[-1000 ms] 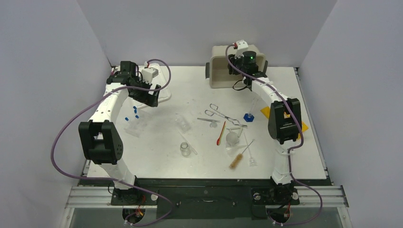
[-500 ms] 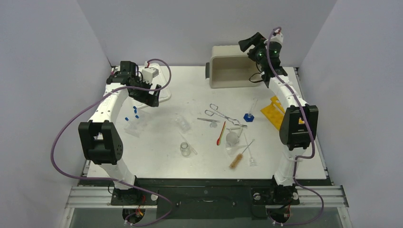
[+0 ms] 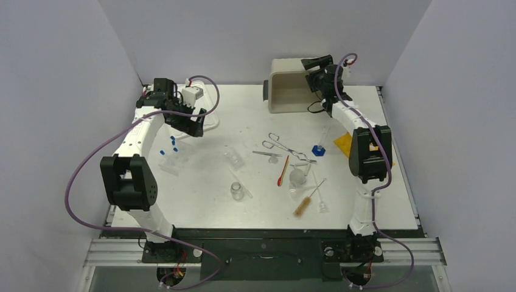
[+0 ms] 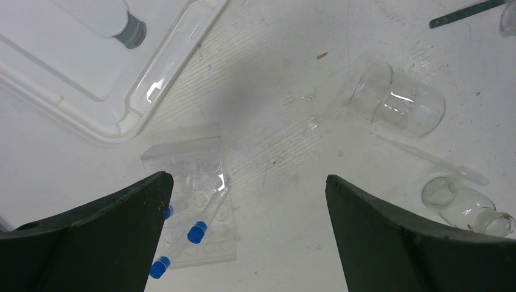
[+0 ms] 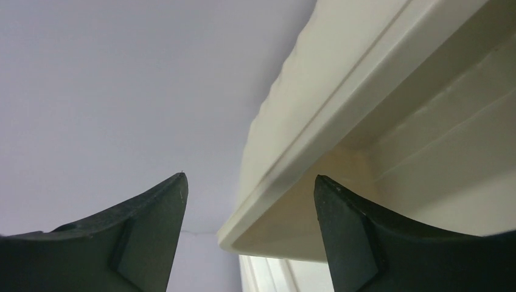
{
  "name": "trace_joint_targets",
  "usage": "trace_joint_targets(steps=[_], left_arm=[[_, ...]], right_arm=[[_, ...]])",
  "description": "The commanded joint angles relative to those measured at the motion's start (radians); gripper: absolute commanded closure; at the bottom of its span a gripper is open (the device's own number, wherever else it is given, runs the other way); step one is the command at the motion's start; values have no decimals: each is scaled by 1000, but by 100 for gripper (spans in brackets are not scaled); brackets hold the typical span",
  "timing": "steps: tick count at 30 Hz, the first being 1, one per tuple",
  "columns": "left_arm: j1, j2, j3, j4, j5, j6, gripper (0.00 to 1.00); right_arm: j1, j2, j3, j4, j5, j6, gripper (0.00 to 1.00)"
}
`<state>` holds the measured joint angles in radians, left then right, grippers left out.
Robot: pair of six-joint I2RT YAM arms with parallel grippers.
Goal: Organize the chemistry lab equipment
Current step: Move the storage box to the center of the board.
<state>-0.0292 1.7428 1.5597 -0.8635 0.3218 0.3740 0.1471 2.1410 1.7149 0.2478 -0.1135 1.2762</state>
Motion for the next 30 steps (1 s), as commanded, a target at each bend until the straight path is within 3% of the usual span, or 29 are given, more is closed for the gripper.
trace_joint_targets(steps=[1,6,13,19,21,30], left_arm=[[11,-39,4,11,15,6,3],[14,-39,-1,17,7,11,3],[24,-29,18,5,14,24,3],[25,-27,8,4,20,28,3],[24,-29,3,4,24,29,4],[25,-51,-7,1,64,19,3]], right_arm=[[14,-5,71,65,152,66,32],[29,46,160,35,282,27,44],[39,112,245,-32,320,34,55],[64,75,203,-10,358,-17,82],[71,46,162,11,362,-16,98],[159,-136,7,-34,415,19,100]])
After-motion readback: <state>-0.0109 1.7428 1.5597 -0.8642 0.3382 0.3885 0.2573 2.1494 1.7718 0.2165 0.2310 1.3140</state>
